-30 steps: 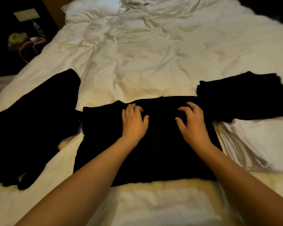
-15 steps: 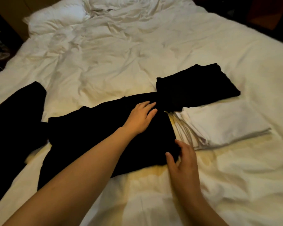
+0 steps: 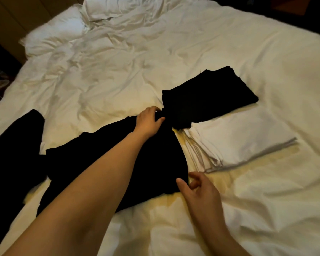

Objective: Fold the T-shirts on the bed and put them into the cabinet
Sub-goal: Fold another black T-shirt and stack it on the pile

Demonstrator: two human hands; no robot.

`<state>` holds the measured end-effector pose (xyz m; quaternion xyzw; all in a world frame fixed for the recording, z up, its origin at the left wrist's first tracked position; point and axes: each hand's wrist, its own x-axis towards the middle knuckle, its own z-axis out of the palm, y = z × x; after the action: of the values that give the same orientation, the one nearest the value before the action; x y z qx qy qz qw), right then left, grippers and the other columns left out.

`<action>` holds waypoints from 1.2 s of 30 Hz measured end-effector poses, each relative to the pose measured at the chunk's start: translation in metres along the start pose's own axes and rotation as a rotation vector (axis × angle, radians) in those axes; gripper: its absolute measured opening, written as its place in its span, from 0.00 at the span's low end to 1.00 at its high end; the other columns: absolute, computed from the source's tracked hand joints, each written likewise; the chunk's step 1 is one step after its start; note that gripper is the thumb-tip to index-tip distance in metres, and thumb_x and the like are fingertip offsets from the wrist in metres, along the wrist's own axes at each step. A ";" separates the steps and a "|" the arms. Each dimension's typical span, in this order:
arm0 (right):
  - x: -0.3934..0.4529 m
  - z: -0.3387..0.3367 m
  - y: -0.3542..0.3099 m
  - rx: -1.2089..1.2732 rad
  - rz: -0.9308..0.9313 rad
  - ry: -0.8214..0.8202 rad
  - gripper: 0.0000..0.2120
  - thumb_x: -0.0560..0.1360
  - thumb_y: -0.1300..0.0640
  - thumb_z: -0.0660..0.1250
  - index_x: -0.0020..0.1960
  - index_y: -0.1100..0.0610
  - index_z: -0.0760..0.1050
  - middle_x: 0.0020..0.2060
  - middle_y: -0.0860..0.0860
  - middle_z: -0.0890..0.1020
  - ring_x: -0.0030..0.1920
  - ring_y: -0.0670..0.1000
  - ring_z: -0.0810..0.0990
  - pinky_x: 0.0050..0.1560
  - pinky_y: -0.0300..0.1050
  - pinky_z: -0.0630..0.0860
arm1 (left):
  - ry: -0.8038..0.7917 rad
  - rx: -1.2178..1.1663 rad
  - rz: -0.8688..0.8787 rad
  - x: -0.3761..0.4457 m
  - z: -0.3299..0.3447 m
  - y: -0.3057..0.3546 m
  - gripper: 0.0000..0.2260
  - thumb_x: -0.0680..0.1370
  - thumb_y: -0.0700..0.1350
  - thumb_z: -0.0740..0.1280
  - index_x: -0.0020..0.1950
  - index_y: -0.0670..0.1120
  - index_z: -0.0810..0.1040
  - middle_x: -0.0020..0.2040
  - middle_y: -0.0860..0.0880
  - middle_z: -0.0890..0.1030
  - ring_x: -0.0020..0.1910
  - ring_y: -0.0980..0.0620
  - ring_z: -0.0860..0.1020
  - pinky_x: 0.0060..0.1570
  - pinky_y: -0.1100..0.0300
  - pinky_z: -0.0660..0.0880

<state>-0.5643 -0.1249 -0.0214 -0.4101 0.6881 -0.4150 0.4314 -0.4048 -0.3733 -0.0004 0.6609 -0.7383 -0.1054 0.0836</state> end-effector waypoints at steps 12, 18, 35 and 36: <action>-0.005 -0.001 -0.009 0.494 -0.059 -0.101 0.09 0.76 0.60 0.71 0.40 0.54 0.73 0.27 0.52 0.71 0.28 0.49 0.67 0.29 0.42 0.67 | -0.029 -0.176 -0.085 0.023 -0.014 -0.003 0.09 0.82 0.47 0.65 0.57 0.43 0.75 0.51 0.47 0.77 0.50 0.48 0.75 0.48 0.57 0.68; -0.006 -0.003 -0.017 0.569 -0.150 -0.064 0.16 0.73 0.67 0.72 0.37 0.48 0.75 0.47 0.48 0.85 0.35 0.50 0.76 0.36 0.42 0.77 | -0.032 -0.254 -0.127 0.021 -0.014 -0.007 0.12 0.82 0.50 0.65 0.58 0.43 0.76 0.52 0.46 0.79 0.50 0.47 0.77 0.48 0.56 0.71; 0.002 -0.004 -0.002 0.269 -0.135 0.185 0.05 0.77 0.51 0.69 0.43 0.49 0.78 0.36 0.47 0.81 0.38 0.46 0.79 0.39 0.44 0.75 | 0.028 -0.370 -0.172 0.020 -0.020 0.006 0.10 0.80 0.48 0.67 0.55 0.43 0.79 0.49 0.46 0.82 0.50 0.45 0.81 0.51 0.53 0.76; 0.002 -0.003 -0.001 0.255 -0.144 0.191 0.04 0.77 0.52 0.70 0.43 0.48 0.78 0.37 0.46 0.82 0.39 0.47 0.80 0.40 0.44 0.76 | 0.020 -0.351 -0.189 0.019 -0.016 0.005 0.10 0.80 0.50 0.66 0.55 0.44 0.79 0.50 0.46 0.81 0.52 0.45 0.81 0.54 0.52 0.77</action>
<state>-0.5674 -0.1268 -0.0199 -0.3593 0.6364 -0.5658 0.3818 -0.4078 -0.3922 0.0166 0.7036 -0.6423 -0.2334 0.1947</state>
